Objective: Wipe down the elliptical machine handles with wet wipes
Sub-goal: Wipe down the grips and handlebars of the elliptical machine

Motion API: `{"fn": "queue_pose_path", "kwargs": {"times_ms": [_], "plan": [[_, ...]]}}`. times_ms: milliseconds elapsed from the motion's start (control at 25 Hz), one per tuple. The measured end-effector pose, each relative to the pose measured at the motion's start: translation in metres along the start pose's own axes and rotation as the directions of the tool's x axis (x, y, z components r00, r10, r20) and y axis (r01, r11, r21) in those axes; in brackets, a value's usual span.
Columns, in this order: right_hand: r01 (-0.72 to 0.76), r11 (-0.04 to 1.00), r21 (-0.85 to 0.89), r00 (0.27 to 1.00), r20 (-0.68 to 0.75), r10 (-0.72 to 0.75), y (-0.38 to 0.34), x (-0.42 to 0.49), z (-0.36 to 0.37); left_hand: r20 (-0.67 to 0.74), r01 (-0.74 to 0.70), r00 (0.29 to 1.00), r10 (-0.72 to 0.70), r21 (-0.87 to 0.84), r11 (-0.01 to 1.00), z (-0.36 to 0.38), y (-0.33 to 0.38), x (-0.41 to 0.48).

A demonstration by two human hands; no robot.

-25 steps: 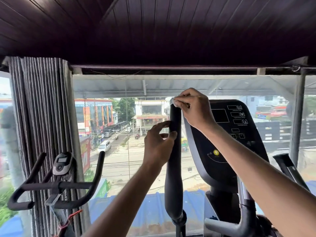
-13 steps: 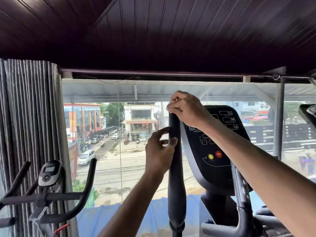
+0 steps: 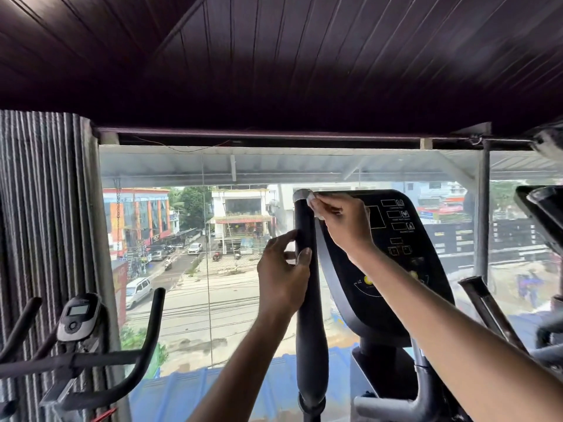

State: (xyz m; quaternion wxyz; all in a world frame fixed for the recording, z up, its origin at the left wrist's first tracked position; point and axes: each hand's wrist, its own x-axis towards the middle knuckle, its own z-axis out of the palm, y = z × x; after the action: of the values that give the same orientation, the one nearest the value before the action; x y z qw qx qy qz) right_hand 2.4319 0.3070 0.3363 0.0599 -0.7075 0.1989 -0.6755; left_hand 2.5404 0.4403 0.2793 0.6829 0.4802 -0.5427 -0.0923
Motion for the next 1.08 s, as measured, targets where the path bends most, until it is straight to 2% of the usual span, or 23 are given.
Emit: {"fn": "queue_pose_path", "kwargs": {"times_ms": [80, 120, 160, 240, 320, 360, 440, 600, 760, 920, 960, 1080], "plan": [[-0.194, 0.970, 0.144, 0.980, 0.082, 0.184, 0.003, 0.002, -0.004, -0.024, -0.007, 1.000, 0.007, 0.020, 1.000, 0.002, 0.000, -0.001], [-0.230, 0.958, 0.169, 0.972, 0.097, 0.216, 0.002, 0.004, -0.006, -0.033, -0.008, 0.999, 0.009, 0.026, 1.000, 0.004, -0.001, -0.002], [-0.195, 0.972, 0.130, 0.980, 0.074, 0.187, 0.001, 0.005, -0.006, -0.044, -0.010, 0.999, 0.012, 0.032, 0.999, 0.004, -0.001, -0.003], [0.049, 0.999, -0.022, 0.998, 0.034, -0.048, -0.002, 0.008, -0.004, -0.061, -0.009, 0.998, 0.011, 0.036, 0.999, 0.007, 0.000, -0.004], [0.285, 0.953, -0.107, 0.956, 0.109, -0.274, -0.006, 0.012, -0.003, -0.069, 0.008, 0.998, -0.007, 0.018, 1.000, 0.008, 0.000, -0.004], [0.341, 0.931, -0.134, 0.936, 0.146, -0.321, -0.007, 0.017, -0.003, -0.076, 0.019, 0.997, -0.019, 0.009, 1.000, 0.008, 0.000, -0.004], [0.354, 0.922, -0.159, 0.930, 0.164, -0.329, -0.008, 0.029, -0.009, -0.095, 0.050, 0.994, -0.050, -0.001, 0.999, 0.008, 0.000, -0.006], [0.400, 0.914, -0.071, 0.887, 0.279, -0.367, -0.003, 0.031, -0.015, -0.143, 0.074, 0.987, -0.074, -0.006, 0.997, 0.004, -0.004, -0.021], [0.406, 0.912, -0.058, 0.887, 0.267, -0.377, 0.002, 0.020, -0.014, -0.157, 0.072, 0.985, -0.065, 0.039, 0.997, 0.006, -0.005, -0.041], [0.497, 0.867, 0.031, 0.762, 0.462, -0.454, -0.003, 0.019, -0.028, -0.148, 0.038, 0.989, -0.022, 0.101, 0.994, 0.009, -0.006, -0.048], [0.504, 0.863, 0.021, 0.757, 0.471, -0.453, -0.003, 0.022, -0.029, -0.150, 0.032, 0.989, -0.015, 0.115, 0.993, 0.010, -0.006, -0.048], [0.479, 0.873, -0.092, 0.831, 0.369, -0.417, -0.004, 0.031, -0.017, -0.140, 0.028, 0.990, -0.007, 0.146, 0.989, 0.008, -0.007, -0.047]]}}
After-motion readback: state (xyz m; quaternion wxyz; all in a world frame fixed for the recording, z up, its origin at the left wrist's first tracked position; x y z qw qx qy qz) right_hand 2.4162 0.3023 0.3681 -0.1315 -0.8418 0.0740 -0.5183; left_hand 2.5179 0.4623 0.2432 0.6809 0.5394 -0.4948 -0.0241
